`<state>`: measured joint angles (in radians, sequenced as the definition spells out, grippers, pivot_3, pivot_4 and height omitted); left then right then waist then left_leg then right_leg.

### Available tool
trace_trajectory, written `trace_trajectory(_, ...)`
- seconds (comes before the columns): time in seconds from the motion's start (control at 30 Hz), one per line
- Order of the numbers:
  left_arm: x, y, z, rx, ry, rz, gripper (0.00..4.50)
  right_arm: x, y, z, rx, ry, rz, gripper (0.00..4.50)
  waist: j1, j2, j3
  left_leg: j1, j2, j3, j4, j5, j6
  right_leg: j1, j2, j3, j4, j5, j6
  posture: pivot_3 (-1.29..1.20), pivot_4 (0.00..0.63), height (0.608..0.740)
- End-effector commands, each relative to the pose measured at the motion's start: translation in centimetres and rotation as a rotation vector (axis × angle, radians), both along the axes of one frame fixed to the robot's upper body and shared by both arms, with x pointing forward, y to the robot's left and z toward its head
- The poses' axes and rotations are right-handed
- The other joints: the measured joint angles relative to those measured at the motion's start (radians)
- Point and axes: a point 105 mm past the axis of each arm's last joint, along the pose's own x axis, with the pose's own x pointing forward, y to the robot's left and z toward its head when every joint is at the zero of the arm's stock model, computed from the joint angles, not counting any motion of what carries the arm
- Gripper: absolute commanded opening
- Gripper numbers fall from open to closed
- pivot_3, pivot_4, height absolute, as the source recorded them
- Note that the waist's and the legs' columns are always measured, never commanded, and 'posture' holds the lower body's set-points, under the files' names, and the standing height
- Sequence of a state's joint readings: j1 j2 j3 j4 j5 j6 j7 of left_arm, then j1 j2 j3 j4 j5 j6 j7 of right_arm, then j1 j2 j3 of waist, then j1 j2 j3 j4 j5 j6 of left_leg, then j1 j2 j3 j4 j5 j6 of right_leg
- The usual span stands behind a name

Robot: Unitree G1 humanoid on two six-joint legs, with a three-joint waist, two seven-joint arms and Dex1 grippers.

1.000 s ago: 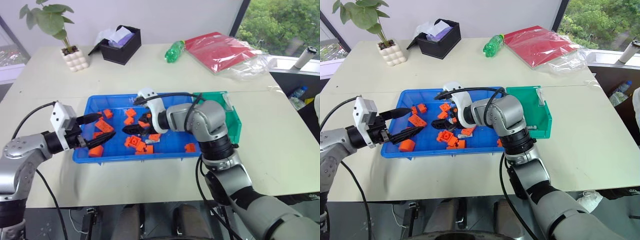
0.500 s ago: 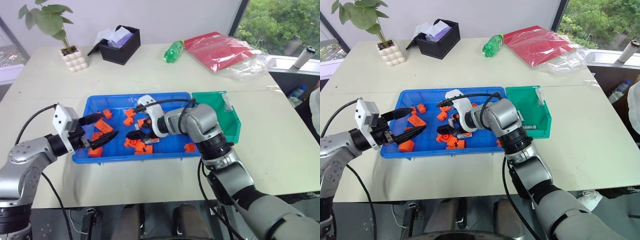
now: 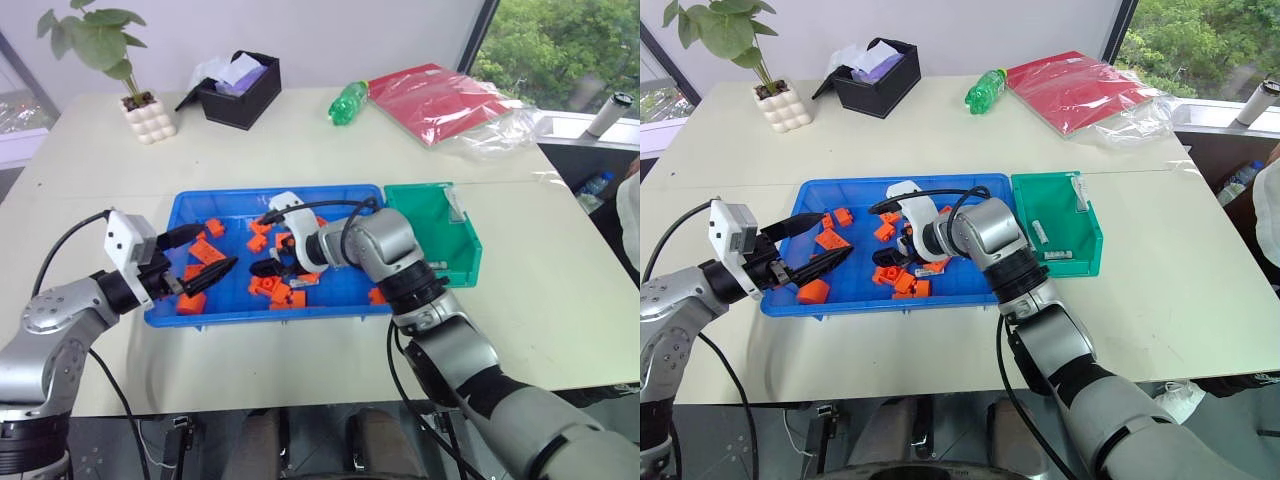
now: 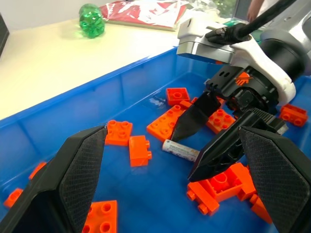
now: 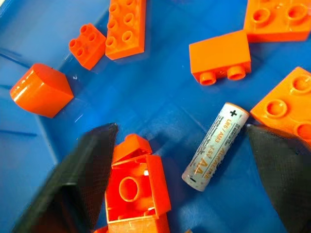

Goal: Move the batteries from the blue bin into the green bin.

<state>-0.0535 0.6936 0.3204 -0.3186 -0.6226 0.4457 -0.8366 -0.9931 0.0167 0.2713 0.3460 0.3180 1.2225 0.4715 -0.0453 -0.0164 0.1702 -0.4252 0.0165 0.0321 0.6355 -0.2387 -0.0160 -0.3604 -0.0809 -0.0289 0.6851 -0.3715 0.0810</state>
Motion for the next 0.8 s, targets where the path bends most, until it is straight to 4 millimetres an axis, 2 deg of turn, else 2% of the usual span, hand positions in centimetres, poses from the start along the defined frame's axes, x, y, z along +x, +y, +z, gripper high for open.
trace_trajectory(0.03, -0.3, 0.1, 1.7, -0.001, -0.080, 0.012, 4.50, 0.0, 0.5, 0.5, -0.003, -0.037, 0.023, 2.64, 0.000, 0.000, 0.000, 0.000, 0.000, 0.000, 0.000, 0.000, 0.000, 0.000, 0.000, 0.000, 0.000, 0.000, 0.000, 0.00, 0.150, 0.740)
trace_trajectory(0.2, -0.2, 0.3, 2.0, -0.004, -0.090, 0.019, 4.50, -0.1, 0.3, 0.1, -0.017, -0.040, 0.023, 0.28, 0.000, 0.000, 0.000, 0.000, 0.000, 0.000, 0.000, 0.000, 0.000, 0.000, 0.000, 0.000, 0.000, 0.000, 0.000, 0.00, 0.150, 0.740)
trace_trajectory(0.23, -0.2, 0.3, 2.0, -0.004, -0.091, 0.019, 4.50, 0.0, 0.3, 0.1, -0.016, -0.043, 0.021, 0.07, 0.000, 0.000, 0.000, 0.000, 0.000, 0.000, 0.000, 0.000, 0.000, 0.000, 0.000, 0.000, 0.000, 0.000, 0.000, 0.00, 0.150, 0.740)
trace_trajectory(0.33, -0.1, 0.3, 2.0, -0.004, -0.091, 0.017, 4.50, 0.9, 0.1, 1.5, 0.007, -0.088, -0.001, 0.07, 0.000, 0.000, 0.000, 0.000, 0.000, 0.000, 0.000, 0.000, 0.000, 0.000, 0.000, 0.000, 0.000, 0.000, 0.000, 0.00, 0.150, 0.740)
trace_trajectory(0.4, -0.1, 0.4, 2.0, -0.004, -0.089, 0.015, 4.50, 1.8, -0.3, 4.1, 0.050, -0.154, -0.021, 0.07, 0.001, 0.000, 0.000, 0.000, 0.000, 0.000, 0.000, 0.000, 0.000, 0.000, 0.000, 0.000, 0.000, 0.000, 0.000, 0.00, 0.150, 0.740)
trace_trajectory(0.47, -0.1, 0.4, 1.9, -0.003, -0.084, 0.013, 4.50, 2.5, -1.0, 7.5, 0.104, -0.218, -0.043, 0.07, 0.001, 0.000, 0.000, -0.001, 0.000, 0.000, 0.000, 0.000, 0.000, -0.001, 0.000, 0.000, 0.000, 0.000, 0.000, 0.00, 0.150, 0.740)
trace_trajectory(0.6, 0.2, 0.4, 1.9, -0.005, -0.080, 0.006, 4.50, 2.9, -2.9, 11.3, 0.143, -0.266, -0.078, 0.07, 0.002, 0.000, 0.000, -0.001, 0.000, 0.000, 0.000, 0.000, 0.000, -0.001, 0.000, 0.000, 0.000, 0.000, 0.000, 0.00, 0.150, 0.740)
trace_trajectory(0.7, 0.5, 0.0, 2.0, -0.008, -0.081, -0.013, 4.50, 3.1, -5.5, 12.8, 0.132, -0.311, -0.126, 0.07, 0.003, 0.000, 0.000, -0.001, 0.000, 0.000, -0.001, 0.000, 0.000, -0.001, 0.000, 0.000, -0.001, 0.000, 0.000, 0.00, 0.150, 0.740)
trace_trajectory(0.8, 0.6, -0.5, 1.9, -0.014, -0.074, -0.048, 4.50, 3.6, -8.9, 12.7, 0.076, -0.338, -0.198, 0.07, 0.004, 0.000, 0.000, -0.001, 0.000, 0.000, -0.001, 0.000, 0.000, -0.001, -0.001, 0.000, -0.001, 0.000, 0.000, 0.00, 0.150, 0.740)
